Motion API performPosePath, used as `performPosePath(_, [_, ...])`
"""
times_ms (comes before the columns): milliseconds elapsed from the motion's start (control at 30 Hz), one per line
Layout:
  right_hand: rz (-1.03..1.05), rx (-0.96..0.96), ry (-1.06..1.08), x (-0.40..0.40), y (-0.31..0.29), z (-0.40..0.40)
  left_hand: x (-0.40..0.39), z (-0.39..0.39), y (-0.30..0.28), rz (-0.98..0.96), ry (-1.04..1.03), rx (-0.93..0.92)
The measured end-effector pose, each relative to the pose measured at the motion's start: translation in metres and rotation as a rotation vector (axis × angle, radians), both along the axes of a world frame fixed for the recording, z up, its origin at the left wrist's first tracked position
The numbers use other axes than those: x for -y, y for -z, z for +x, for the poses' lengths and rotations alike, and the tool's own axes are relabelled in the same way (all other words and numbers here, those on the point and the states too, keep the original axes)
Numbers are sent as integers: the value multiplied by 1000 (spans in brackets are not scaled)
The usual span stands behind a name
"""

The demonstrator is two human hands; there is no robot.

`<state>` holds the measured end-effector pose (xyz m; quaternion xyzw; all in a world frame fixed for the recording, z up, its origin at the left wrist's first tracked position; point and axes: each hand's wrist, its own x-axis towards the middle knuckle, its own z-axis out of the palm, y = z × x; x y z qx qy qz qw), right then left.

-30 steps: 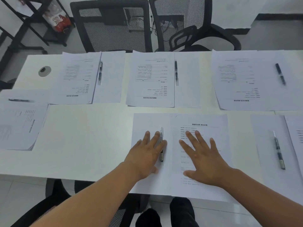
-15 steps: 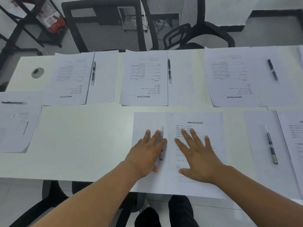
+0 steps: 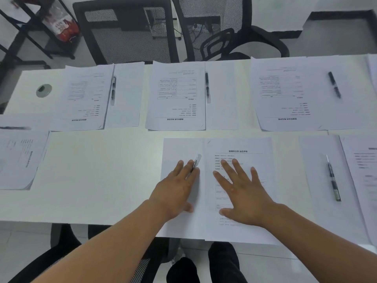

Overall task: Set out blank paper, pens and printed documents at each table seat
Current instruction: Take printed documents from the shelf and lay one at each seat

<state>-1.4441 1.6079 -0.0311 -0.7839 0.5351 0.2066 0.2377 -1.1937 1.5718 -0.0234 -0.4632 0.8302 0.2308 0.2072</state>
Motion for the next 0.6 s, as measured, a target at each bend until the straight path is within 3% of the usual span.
performPosePath(333, [15,-1,1,0,0,0,2,-1,-2,-177,58,54])
performPosePath(600, [27,-8,9,1,-1,3,0,-3,-2,-146,40,67])
